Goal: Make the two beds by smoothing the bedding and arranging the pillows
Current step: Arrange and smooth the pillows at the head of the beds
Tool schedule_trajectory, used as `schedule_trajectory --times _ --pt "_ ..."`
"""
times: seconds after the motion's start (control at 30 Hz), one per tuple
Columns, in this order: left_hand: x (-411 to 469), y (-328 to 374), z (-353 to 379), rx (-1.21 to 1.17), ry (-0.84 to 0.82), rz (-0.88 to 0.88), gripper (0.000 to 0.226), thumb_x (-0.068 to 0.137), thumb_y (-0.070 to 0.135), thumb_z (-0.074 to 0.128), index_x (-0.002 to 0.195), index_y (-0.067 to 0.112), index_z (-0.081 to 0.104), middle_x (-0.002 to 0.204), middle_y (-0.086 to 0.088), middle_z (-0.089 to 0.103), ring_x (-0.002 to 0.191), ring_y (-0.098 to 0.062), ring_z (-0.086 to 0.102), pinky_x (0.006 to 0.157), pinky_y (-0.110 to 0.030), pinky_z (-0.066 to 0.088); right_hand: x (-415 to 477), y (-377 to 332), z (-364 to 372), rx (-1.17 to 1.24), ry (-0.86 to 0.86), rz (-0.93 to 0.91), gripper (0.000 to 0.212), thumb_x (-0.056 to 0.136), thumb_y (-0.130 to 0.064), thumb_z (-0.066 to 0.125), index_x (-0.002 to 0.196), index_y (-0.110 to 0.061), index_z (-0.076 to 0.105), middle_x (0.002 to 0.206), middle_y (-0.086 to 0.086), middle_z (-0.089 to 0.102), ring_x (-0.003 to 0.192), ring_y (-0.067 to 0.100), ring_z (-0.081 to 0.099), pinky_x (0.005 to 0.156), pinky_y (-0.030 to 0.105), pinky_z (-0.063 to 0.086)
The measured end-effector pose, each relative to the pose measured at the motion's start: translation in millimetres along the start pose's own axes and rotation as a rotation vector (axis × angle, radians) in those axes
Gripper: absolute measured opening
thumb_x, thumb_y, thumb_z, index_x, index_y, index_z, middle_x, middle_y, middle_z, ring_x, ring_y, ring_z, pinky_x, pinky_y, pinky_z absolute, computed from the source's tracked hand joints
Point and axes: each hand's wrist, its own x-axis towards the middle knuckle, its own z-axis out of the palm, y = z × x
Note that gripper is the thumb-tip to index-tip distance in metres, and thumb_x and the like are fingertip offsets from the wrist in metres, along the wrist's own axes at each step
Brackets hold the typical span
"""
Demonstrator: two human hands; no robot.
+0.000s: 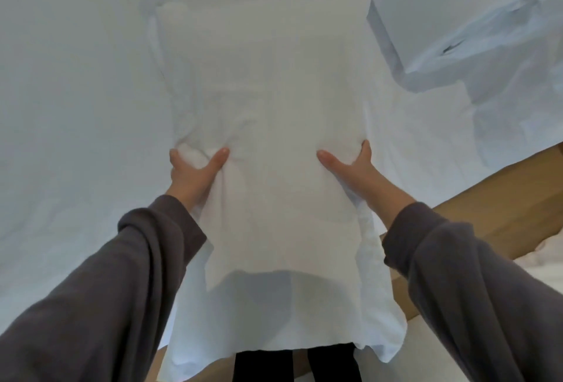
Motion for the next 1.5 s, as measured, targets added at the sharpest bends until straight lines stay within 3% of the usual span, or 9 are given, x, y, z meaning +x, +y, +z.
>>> schedule_trajectory --times 0.17,0.3,0.47,0.77,0.9,1.03,1.2,1.33,1.5 --pt "17.9 -6.6 18.3 -0.043 -0.062 -0.072 0.132 0.047 0.077 0.079 0.147 0.011 0.023 0.14 0.002 0.044 0.125 -0.021 0.048 0.109 -0.042 0.039 27.3 1.3 5.7 0.04 -0.013 0.049 0.118 0.054 -0.057 0.088 0.147 -0.011 0.031 0.137 0.004 0.053 0.119 0.022 0.057 0.095 0.038 0.05" --pt "-13.6 0.8 11.7 0.003 0.073 0.066 0.087 0.062 0.066 0.079 0.128 0.015 0.056 0.125 -0.001 0.062 0.114 -0.022 0.059 0.101 -0.036 0.046 -0.7 1.1 6.0 0.183 -0.048 0.003 0.073 0.049 -0.049 0.092 0.11 -0.015 0.069 0.103 0.001 0.074 0.093 0.018 0.071 0.088 0.04 0.056" --pt "-101.8 25.2 -28.1 -0.023 0.143 0.101 0.056 0.067 0.057 0.078 0.105 0.019 0.063 0.104 0.004 0.067 0.098 -0.02 0.062 0.087 -0.031 0.049 -102.6 -13.9 -17.8 0.211 0.023 0.029 0.042 0.065 -0.04 0.088 0.095 -0.027 0.061 0.097 -0.008 0.069 0.096 0.016 0.067 0.091 0.037 0.054" --pt "-310.9 90.4 -129.9 0.032 -0.088 0.296 0.055 0.072 0.054 0.075 0.116 0.023 0.064 0.107 0.008 0.066 0.096 -0.013 0.061 0.082 -0.028 0.047 -381.7 -56.0 -117.7 0.435 0.132 -0.112 0.035 0.081 -0.015 0.078 0.11 -0.026 0.06 0.1 -0.01 0.071 0.084 0.002 0.07 0.064 0.015 0.055" --pt "-367.3 136.5 -145.2 0.051 -0.231 0.407 0.064 0.057 0.065 0.079 0.106 0.027 0.068 0.107 0.008 0.071 0.097 -0.016 0.066 0.09 -0.041 0.054 -453.9 -54.7 -156.3 0.445 0.238 -0.202 0.031 0.08 -0.015 0.078 0.109 -0.019 0.066 0.099 -0.003 0.075 0.091 0.012 0.072 0.079 0.028 0.059" --pt "-413.0 177.6 -127.5 0.08 -0.332 0.53 0.065 0.051 0.067 0.079 0.102 0.027 0.071 0.099 0.009 0.073 0.094 -0.016 0.069 0.088 -0.046 0.055 -489.3 -40.2 -196.0 0.517 0.326 -0.262 0.027 0.079 -0.017 0.08 0.103 -0.019 0.068 0.105 0.008 0.074 0.096 0.018 0.071 0.089 0.037 0.056" --pt "-459.1 208.1 -73.1 0.221 -0.451 0.658 0.059 0.046 0.072 0.075 0.083 0.026 0.073 0.086 0.005 0.074 0.087 -0.019 0.07 0.085 -0.047 0.056 -508.8 15.5 -233.8 0.639 0.469 -0.26 0.071 0.064 -0.041 0.087 0.127 -0.022 0.06 0.113 -0.004 0.071 0.105 0.014 0.068 0.09 0.03 0.053" --pt "-495.1 235.8 -13.1 0.314 -0.538 0.782 0.059 0.047 0.073 0.072 0.082 0.025 0.073 0.084 0.004 0.074 0.085 -0.02 0.07 0.084 -0.046 0.055 -516.8 52.5 -273.4 0.735 0.574 -0.259 0.055 0.073 -0.026 0.084 0.123 -0.017 0.063 0.108 -0.003 0.073 0.097 0.011 0.07 0.079 0.02 0.055" --pt "-553.9 270.1 64.9 0.365 -0.615 0.903 0.047 0.055 0.062 0.076 0.084 0.026 0.071 0.08 0.009 0.072 0.083 -0.014 0.068 0.079 -0.035 0.054 -527.0 90.0 -334.7 0.866 0.657 -0.203 0.081 0.051 -0.051 0.088 0.12 -0.016 0.064 0.104 0.003 0.074 0.094 0.021 0.072 0.086 0.042 0.057"
